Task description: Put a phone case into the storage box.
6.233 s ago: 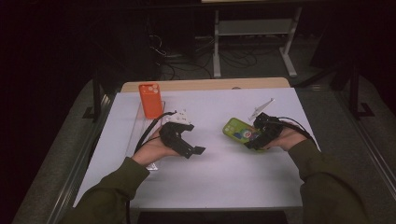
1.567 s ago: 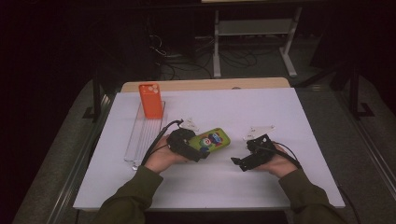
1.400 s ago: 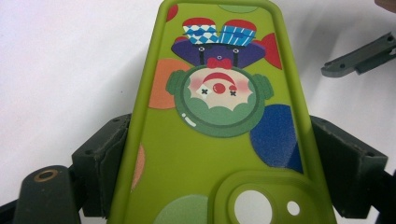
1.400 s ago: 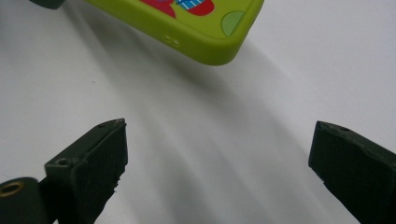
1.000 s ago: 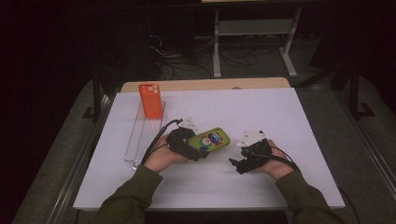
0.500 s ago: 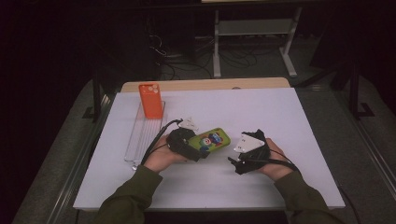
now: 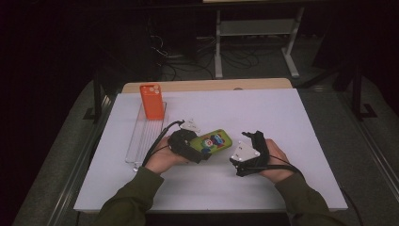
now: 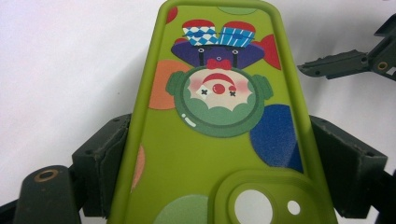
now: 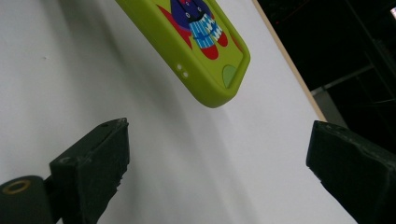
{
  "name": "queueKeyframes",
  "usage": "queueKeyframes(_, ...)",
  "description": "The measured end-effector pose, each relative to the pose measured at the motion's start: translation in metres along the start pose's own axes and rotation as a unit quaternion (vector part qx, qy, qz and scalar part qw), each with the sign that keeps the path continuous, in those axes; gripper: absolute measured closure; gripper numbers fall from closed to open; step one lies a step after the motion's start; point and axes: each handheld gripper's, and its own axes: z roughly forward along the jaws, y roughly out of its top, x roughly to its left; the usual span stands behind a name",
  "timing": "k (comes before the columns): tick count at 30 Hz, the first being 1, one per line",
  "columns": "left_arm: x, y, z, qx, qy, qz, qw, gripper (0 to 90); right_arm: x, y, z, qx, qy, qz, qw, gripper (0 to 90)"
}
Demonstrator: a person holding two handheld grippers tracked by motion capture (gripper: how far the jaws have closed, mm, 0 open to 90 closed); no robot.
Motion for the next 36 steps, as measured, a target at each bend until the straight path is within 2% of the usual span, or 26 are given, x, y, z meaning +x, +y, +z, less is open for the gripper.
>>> queueKeyframes(5, 0.0, 0.0, 0.0, -0.001, 0.001, 0.002, 1.0, 15.0, 0.003, 0.002, 0.0, -0.001, -0.014, -0.029, 0.9995, 5.9)
queueKeyframes(6, 0.0, 0.0, 0.0, -0.001, 0.001, 0.002, 1.0, 15.0, 0.005, 0.002, -0.001, -0.002, -0.014, -0.023, 0.9996, 5.9)
queueKeyframes(9, 0.0, 0.0, 0.0, 0.001, 0.001, 0.003, 1.0, 15.0, 0.005, 0.003, -0.001, -0.001, -0.022, -0.048, 0.9986, 5.9)
queueKeyframes(13, 0.0, 0.0, -0.001, 0.002, 0.001, 0.004, 1.0, 15.0, 0.009, 0.004, -0.001, -0.003, -0.033, -0.062, 0.9975, 5.9)
queueKeyframes(17, -0.001, 0.0, 0.0, 0.001, 0.0, -0.001, 1.0, 15.0, 0.011, 0.005, -0.001, -0.005, -0.047, -0.09, 0.9948, 5.9)
queueKeyframes(20, 0.0, 0.0, -0.001, 0.001, 0.002, 0.002, 1.0, 15.1, 0.013, 0.006, 0.0, -0.008, -0.063, -0.116, 0.9912, 6.0)
queueKeyframes(21, 0.001, 0.0, -0.002, 0.005, 0.003, 0.009, 0.9999, 15.1, 0.015, 0.006, 0.0, -0.011, -0.066, -0.109, 0.9918, 6.1)
queueKeyframes(23, 0.001, 0.0, -0.002, 0.007, 0.004, 0.013, 0.9999, 15.1, 0.018, 0.007, 0.0, -0.015, -0.072, -0.11, 0.9912, 6.1)
queueKeyframes(25, 0.001, 0.0, -0.002, 0.007, 0.004, 0.012, 0.9999, 15.1, 0.019, 0.008, 0.0, -0.017, -0.078, -0.119, 0.9897, 6.2)
queueKeyframes(26, -0.001, 0.0, -0.001, -0.005, 0.003, -0.001, 1.0, 15.1, 0.02, 0.009, 0.0, -0.018, -0.08, -0.125, 0.9888, 6.2)
queueKeyframes(27, -0.001, 0.0, 0.0, -0.008, 0.003, -0.003, 1.0, 15.1, 0.02, 0.009, 0.001, -0.018, -0.084, -0.134, 0.9873, 6.2)
queueKeyframes(31, -0.001, 0.001, -0.001, -0.01, 0.001, -0.002, 0.9999, 15.1, 0.024, 0.011, 0.002, -0.018, -0.093, -0.155, 0.9834, 6.3)
queueKeyframes(33, -0.001, 0.002, -0.003, -0.004, 0.0, 0.007, 1.0, 15.1, 0.026, 0.012, 0.002, -0.018, -0.095, -0.151, 0.9838, 7.7)
queueKeyframes(34, -0.003, 0.002, -0.002, -0.015, -0.001, -0.001, 0.9999, 15.1, 0.027, 0.013, 0.002, -0.018, -0.093, -0.155, 0.9834, 7.8)
queueKeyframes(36, -0.003, 0.003, -0.003, -0.016, 0.0, 0.001, 0.9999, 15.1, 0.029, 0.014, 0.003, -0.018, -0.098, -0.161, 0.9819, 8.1)
